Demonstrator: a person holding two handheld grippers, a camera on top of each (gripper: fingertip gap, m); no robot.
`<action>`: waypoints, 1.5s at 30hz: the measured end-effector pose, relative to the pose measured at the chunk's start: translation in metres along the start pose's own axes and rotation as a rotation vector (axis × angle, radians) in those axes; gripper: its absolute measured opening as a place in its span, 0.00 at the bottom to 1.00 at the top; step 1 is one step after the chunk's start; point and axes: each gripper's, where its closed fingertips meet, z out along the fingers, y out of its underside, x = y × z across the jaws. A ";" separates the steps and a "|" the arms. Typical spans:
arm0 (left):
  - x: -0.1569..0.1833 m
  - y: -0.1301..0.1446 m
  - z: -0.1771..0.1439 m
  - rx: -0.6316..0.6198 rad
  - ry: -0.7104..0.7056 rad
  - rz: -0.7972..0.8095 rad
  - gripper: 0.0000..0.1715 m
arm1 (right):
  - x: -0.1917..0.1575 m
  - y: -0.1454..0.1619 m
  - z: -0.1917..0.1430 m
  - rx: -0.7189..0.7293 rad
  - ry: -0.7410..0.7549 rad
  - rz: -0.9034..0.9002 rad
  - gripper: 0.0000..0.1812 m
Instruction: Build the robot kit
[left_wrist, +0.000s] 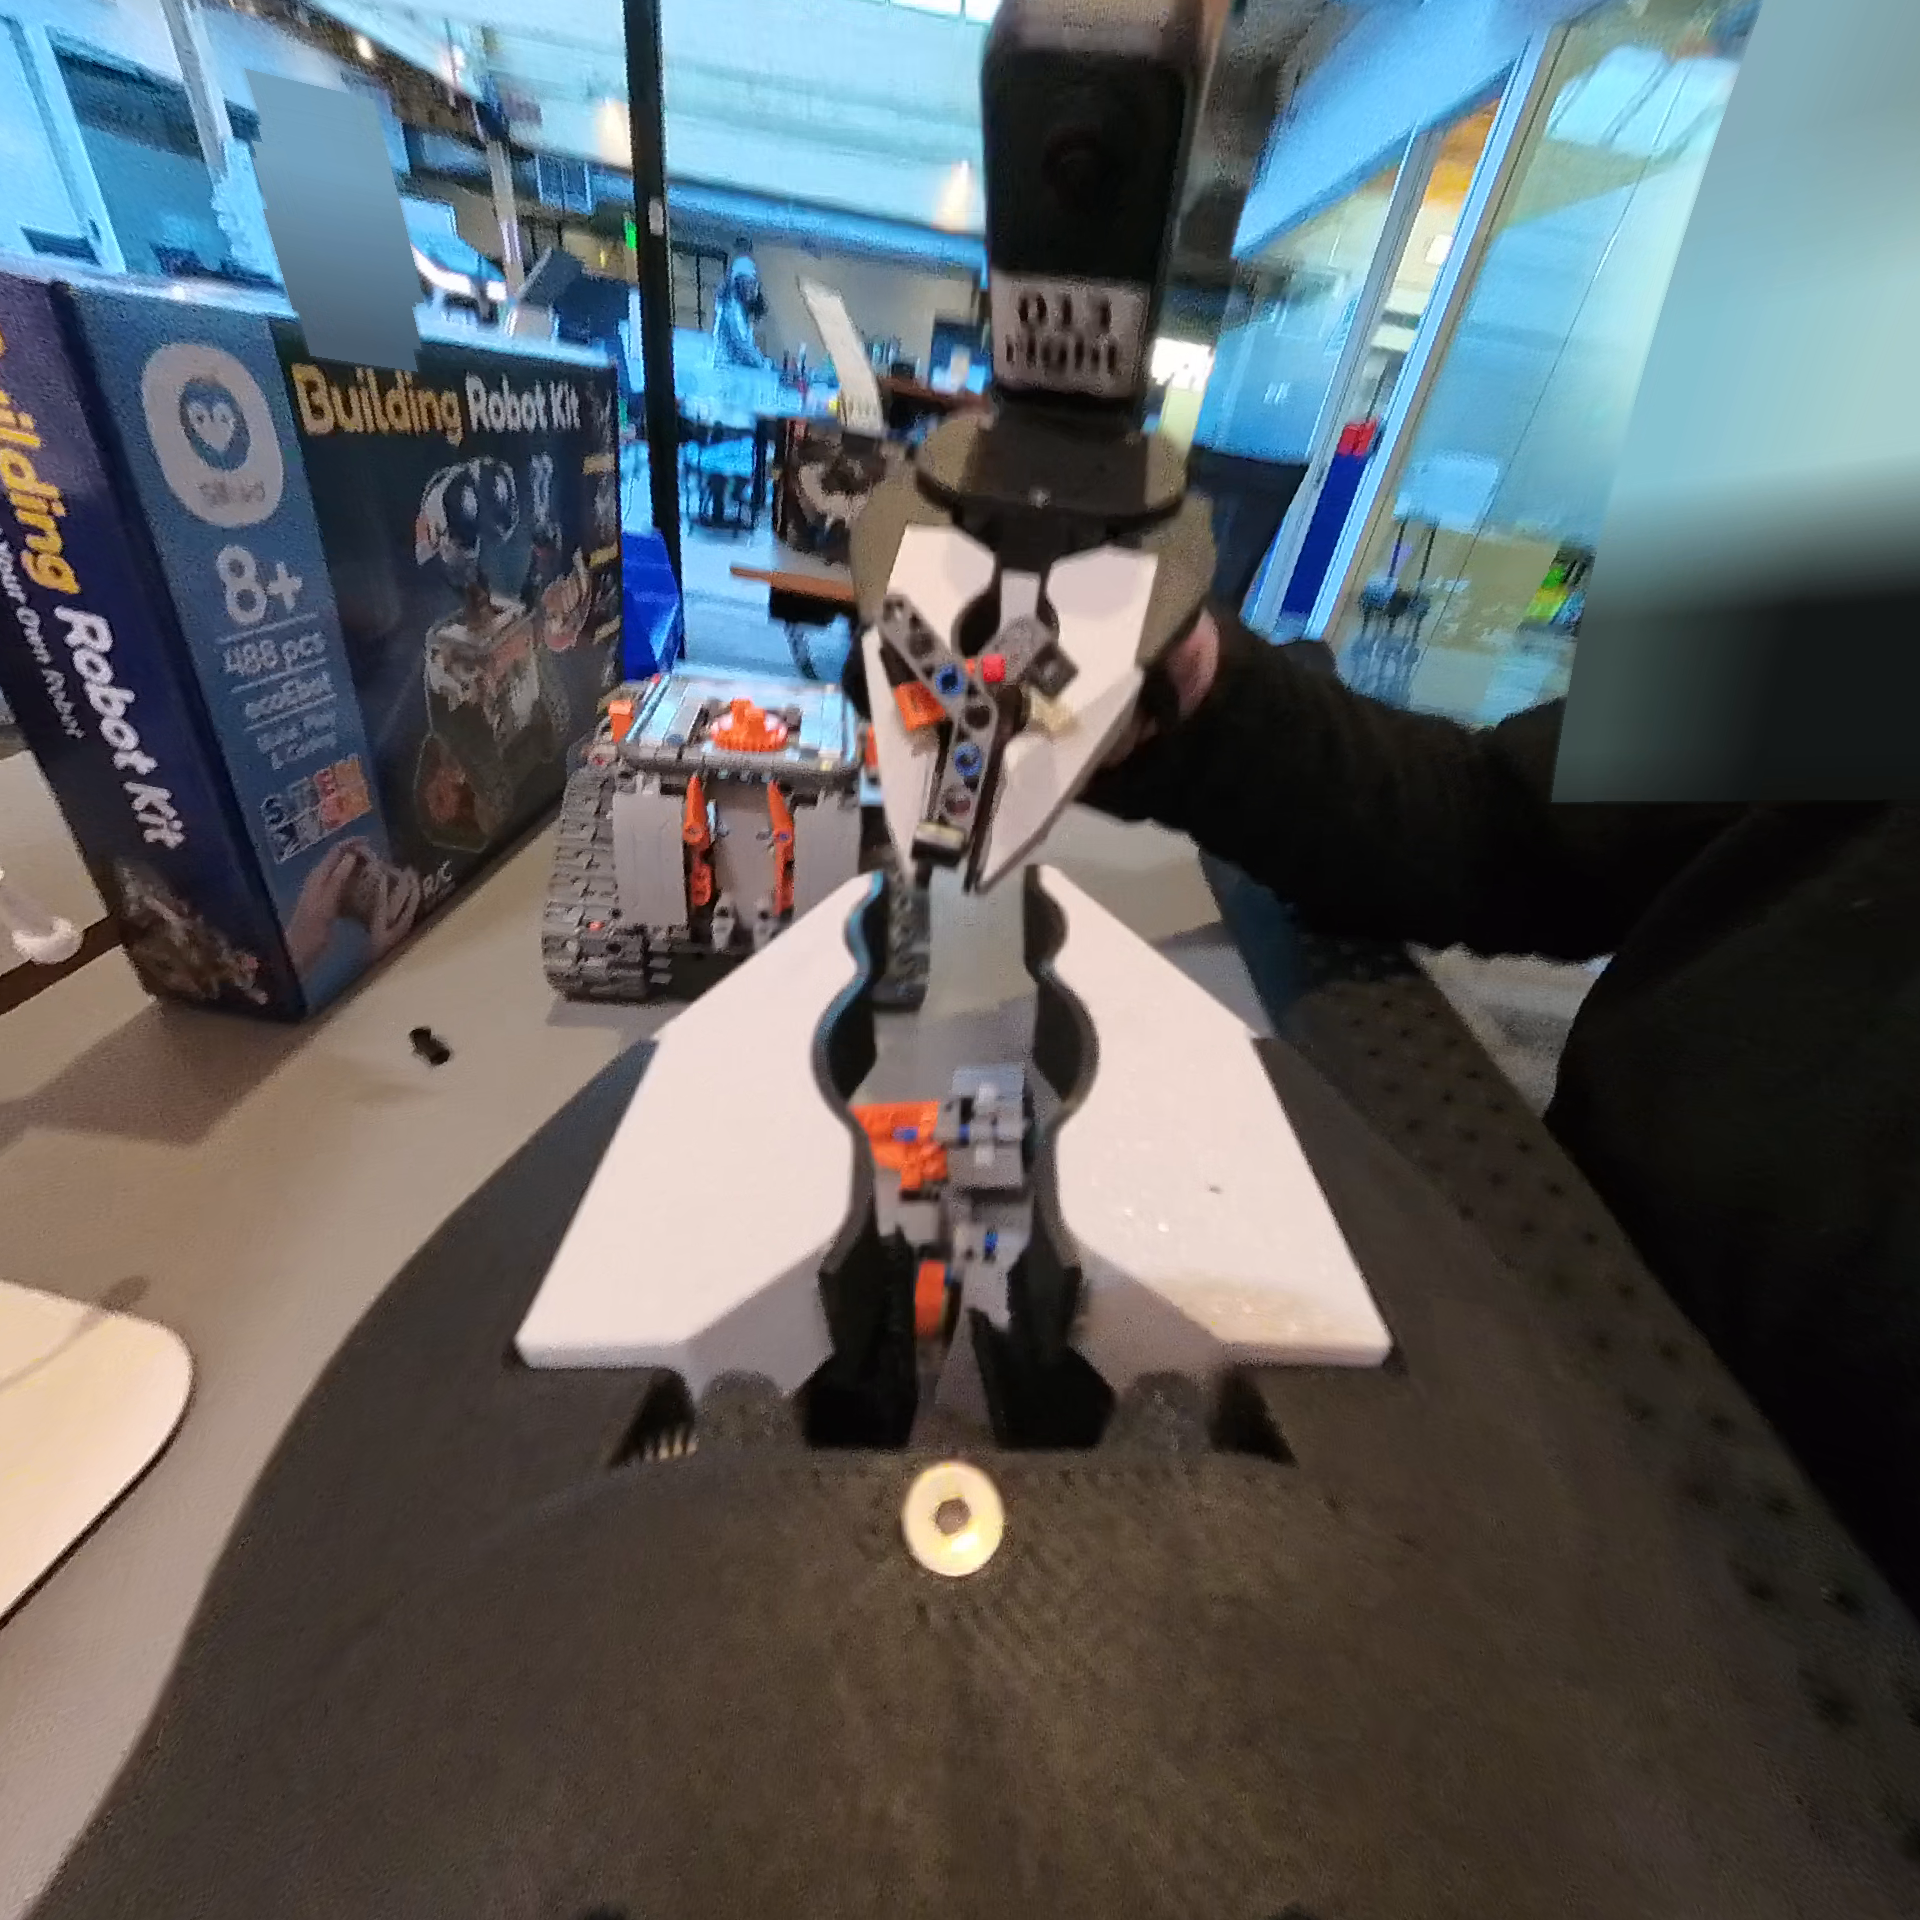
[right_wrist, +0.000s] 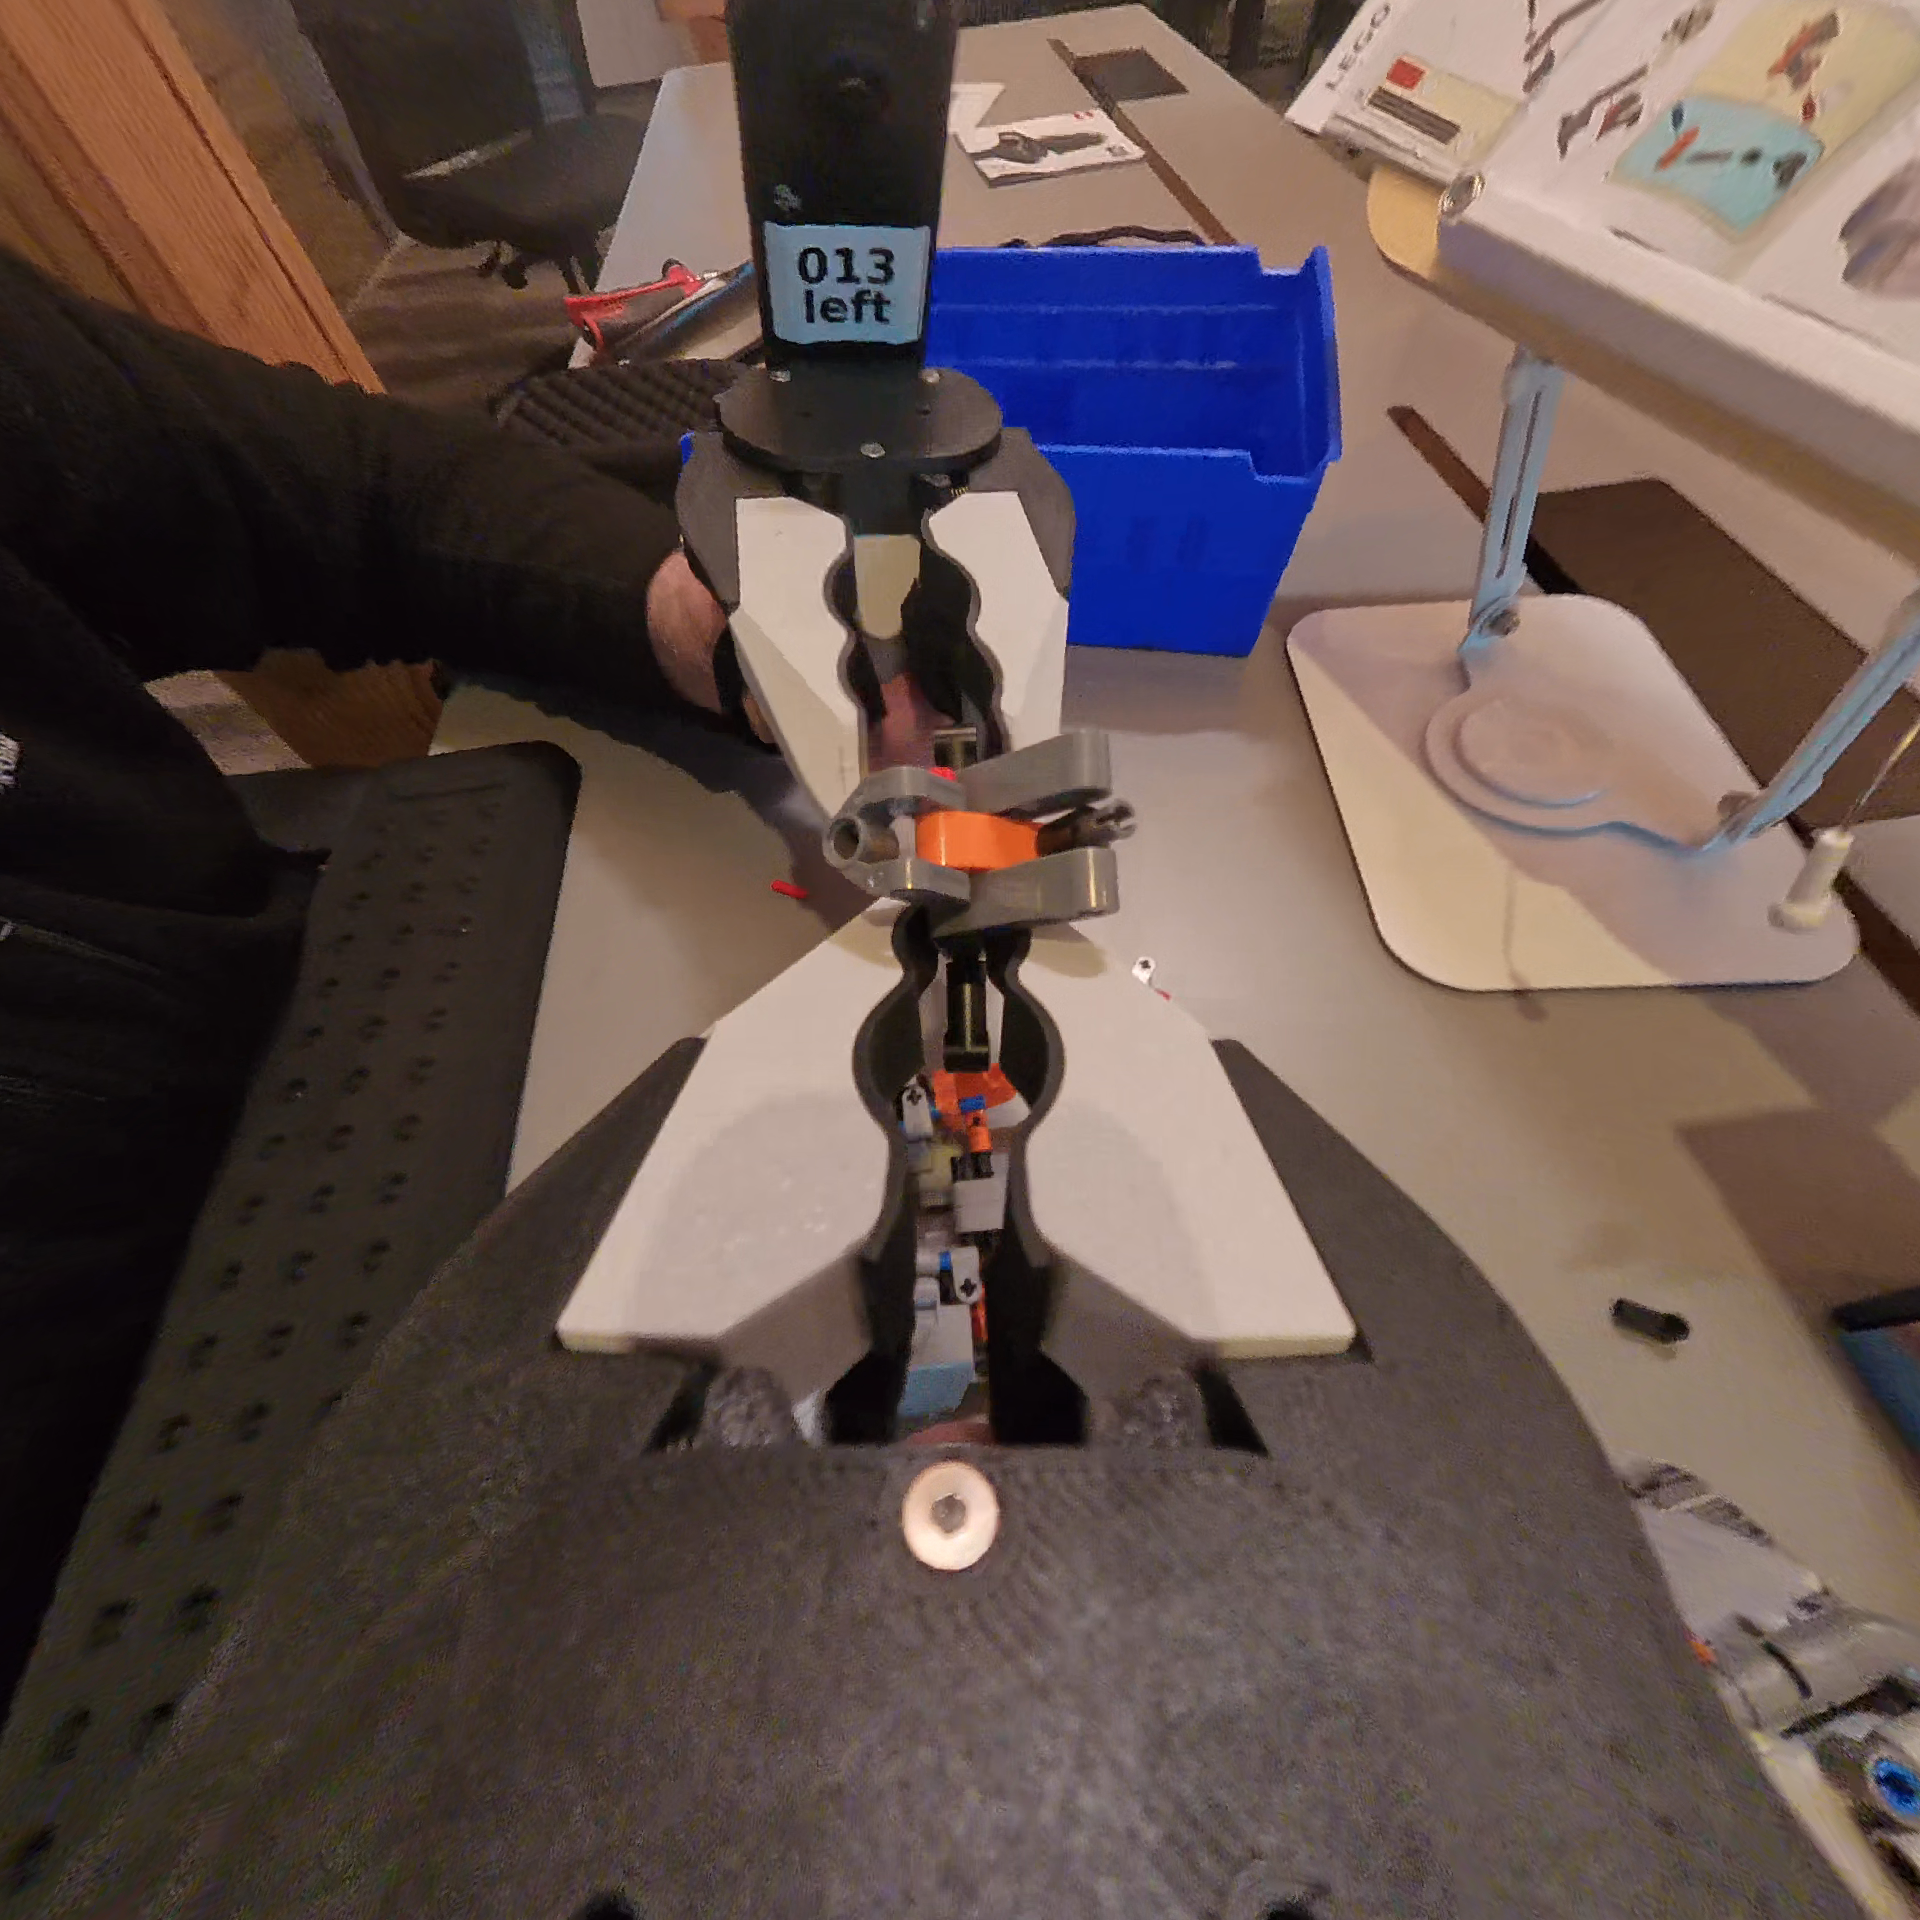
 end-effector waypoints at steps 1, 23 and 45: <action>-0.002 0.008 0.000 -0.057 -0.016 0.028 0.18 | 0.001 0.004 -0.001 -0.012 -0.006 0.016 0.03; 0.004 0.137 -0.001 -0.684 -0.098 0.363 0.35 | 0.010 0.122 0.031 -0.577 0.041 0.030 0.03; 0.018 0.140 -0.012 -0.627 -0.031 0.422 0.35 | -0.013 0.127 0.041 -0.478 -0.067 0.014 0.03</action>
